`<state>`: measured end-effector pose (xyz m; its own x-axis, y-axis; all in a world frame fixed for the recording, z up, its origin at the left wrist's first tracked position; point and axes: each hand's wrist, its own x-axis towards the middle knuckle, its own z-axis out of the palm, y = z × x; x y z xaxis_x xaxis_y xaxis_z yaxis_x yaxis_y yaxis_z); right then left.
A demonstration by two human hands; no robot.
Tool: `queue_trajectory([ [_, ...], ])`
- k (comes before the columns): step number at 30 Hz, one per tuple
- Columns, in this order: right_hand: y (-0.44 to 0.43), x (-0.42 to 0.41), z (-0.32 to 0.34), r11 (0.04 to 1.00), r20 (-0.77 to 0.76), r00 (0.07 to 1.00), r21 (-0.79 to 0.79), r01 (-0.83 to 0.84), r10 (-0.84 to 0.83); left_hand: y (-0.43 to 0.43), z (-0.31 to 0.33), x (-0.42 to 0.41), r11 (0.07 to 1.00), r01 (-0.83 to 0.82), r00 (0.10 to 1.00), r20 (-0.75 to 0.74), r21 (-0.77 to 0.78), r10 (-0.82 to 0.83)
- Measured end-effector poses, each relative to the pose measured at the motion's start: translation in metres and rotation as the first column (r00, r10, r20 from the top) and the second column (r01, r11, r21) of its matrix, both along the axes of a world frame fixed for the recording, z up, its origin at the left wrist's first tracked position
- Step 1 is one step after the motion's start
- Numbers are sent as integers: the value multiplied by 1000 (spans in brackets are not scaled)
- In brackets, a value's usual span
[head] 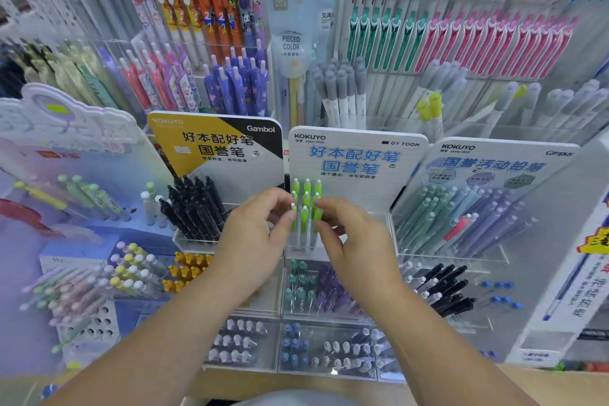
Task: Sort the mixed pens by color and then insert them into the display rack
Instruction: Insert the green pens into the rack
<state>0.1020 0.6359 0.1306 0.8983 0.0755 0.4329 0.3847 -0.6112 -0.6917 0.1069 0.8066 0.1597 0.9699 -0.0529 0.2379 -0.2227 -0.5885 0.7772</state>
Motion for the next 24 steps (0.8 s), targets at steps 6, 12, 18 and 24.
queue_trajectory([
  [6,1,0,-1,1000,-62,998,7,-1,2,0,0,0,1000,-4,1000,-23,16,4],
  [12,-1,-11,9,996,-208,978,82,22,-5,11,2,-5,996,57,993,-104,68,-50],
  [18,-6,-50,14,957,-320,934,180,226,-161,45,0,-24,992,127,978,-168,25,-122],
  [24,16,-138,2,812,-412,823,266,520,-391,89,-21,-56,942,330,934,-162,56,-318],
])
